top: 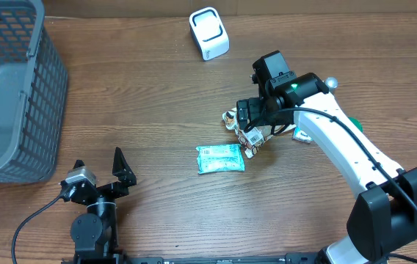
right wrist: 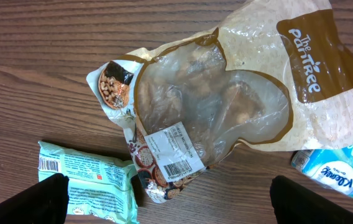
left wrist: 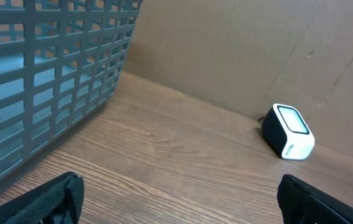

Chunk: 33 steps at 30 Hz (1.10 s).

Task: Scan the item barcode

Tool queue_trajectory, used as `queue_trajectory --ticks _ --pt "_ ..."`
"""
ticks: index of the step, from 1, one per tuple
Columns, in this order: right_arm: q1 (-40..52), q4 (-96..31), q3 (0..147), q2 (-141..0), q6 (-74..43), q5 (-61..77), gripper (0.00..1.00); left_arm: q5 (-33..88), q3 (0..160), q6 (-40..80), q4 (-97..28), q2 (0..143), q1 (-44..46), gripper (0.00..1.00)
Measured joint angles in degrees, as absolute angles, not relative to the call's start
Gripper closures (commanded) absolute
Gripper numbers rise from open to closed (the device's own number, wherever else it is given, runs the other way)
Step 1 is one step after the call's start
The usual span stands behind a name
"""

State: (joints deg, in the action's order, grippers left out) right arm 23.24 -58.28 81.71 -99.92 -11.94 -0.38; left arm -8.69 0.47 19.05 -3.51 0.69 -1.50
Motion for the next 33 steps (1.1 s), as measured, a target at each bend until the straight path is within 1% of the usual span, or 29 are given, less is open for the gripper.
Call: queue_trajectory --ticks 6,14,17,25,28,33 --pt "23.22 -57.41 81.71 -99.92 -11.97 -0.4 0.0 -8.69 0.47 19.03 -3.51 0.69 -1.5 0.0" --pt "23.22 -48.36 81.71 -99.92 -11.97 2.2 0.0 -8.69 0.47 19.05 -3.51 0.69 -1.5 0.0" --pt "23.22 -47.31 81.71 -99.98 -11.7 2.79 0.0 -8.69 0.47 19.05 -3.51 0.69 -1.5 0.0" --pt "23.24 -44.01 81.67 -99.81 -7.18 3.05 0.0 -8.69 0.47 19.05 -3.51 0.69 -1.5 0.0" --pt "23.24 -42.83 80.58 -97.54 -5.02 3.18 0.0 -8.69 0.47 19.03 -3.51 0.69 -1.5 0.01" --pt "23.22 -37.5 75.29 -87.57 -2.0 3.2 0.0 -8.69 0.47 19.03 -3.53 0.69 -1.5 0.01"
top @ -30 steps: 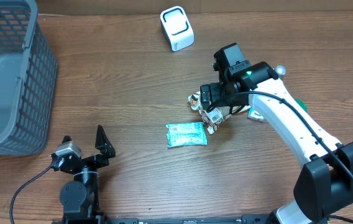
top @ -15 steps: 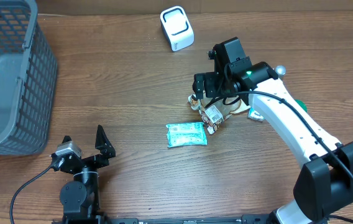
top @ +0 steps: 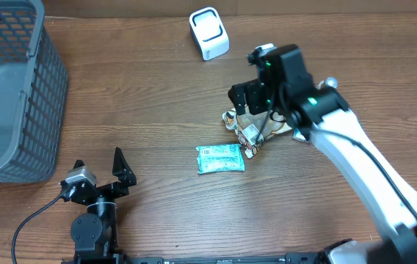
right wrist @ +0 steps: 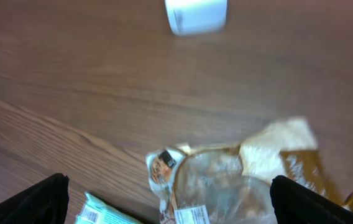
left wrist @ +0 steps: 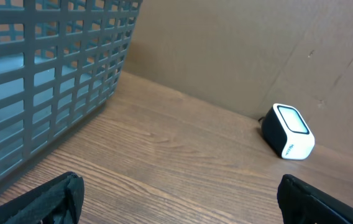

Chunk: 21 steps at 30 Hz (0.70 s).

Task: Scan the item barcode

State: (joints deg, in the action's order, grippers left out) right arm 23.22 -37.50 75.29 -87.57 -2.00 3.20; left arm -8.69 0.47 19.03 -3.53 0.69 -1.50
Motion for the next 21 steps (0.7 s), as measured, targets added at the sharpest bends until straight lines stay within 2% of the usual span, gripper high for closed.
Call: queue_trajectory --ticks 12,21 --pt "21.89 -12.08 42.15 -53.67 -0.25 3.64 0.0 -8.69 0.47 19.05 -3.57 0.69 -1.5 0.01" --pt "14.04 5.28 21.93 -29.45 -0.03 6.63 0.0 -8.69 0.47 19.03 -3.6 0.69 -1.5 0.0"
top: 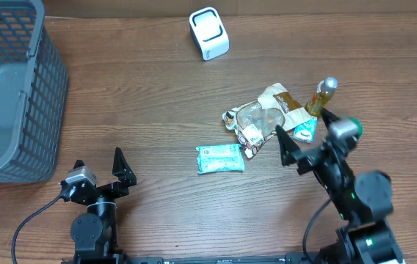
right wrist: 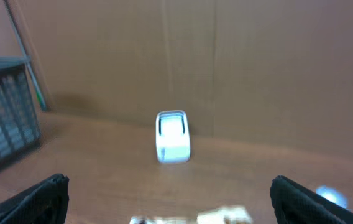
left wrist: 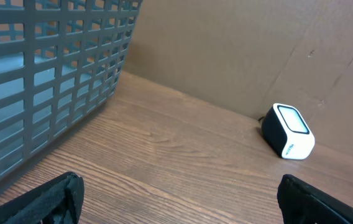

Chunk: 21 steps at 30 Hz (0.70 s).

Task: Scan the item barcode

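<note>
The white barcode scanner point(top: 208, 33) stands at the back of the table; it also shows as the scanner point(left wrist: 290, 130) and, blurred, as the scanner point(right wrist: 173, 135). A clear and brown nut bag point(top: 263, 116) with a barcode label lies at centre right, and a teal packet point(top: 220, 158) lies just in front of it. My right gripper point(top: 304, 139) is open and empty, near the bag's right end, facing the scanner. My left gripper point(top: 100, 167) rests open and empty at the front left.
A grey mesh basket point(top: 10, 95) fills the far left and is seen as the basket point(left wrist: 40, 74). A small bottle point(top: 324, 94) and a blue-white tissue pack point(top: 305, 130) lie right of the nut bag. A cardboard wall point(left wrist: 226, 43) backs the table.
My right arm has drawn back from over the nut bag to the front right. Its camera now looks level at the scanner, blurred. The items and the left arm have not moved.
My right gripper first hung open low over the nut bag, its label in view. Then it was higher and farther back, with the scanner coming into its view. Now it sits open and empty at the front right, and the bag and packet lie where they were.
</note>
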Tool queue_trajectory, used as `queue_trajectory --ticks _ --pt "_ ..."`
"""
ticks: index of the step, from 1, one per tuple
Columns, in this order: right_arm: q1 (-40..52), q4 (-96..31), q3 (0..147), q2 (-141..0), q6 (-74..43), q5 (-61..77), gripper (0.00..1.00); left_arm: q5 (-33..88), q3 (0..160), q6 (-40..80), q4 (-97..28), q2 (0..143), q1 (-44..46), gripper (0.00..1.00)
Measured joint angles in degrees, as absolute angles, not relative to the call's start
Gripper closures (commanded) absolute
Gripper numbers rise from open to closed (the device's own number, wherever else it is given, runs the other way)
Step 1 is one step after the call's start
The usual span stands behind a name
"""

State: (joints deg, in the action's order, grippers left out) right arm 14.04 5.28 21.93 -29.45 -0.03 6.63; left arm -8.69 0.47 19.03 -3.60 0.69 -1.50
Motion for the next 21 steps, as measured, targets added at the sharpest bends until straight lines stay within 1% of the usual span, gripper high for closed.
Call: queue_trajectory --ticks 6,11,21 --pt "12.4 12.97 17.5 -21.04 0.01 8.19 0.0 -8.69 0.47 19.05 -3.6 0.69 -1.5 0.0" --pt "12.4 15.29 17.37 -15.97 0.01 8.75 0.0 -8.69 0.47 19.03 -3.6 0.69 -1.5 0.01" --pt "12.4 15.0 16.32 -9.23 0.23 8.54 0.0 -8.69 0.47 19.05 -3.6 0.69 -1.5 0.01"
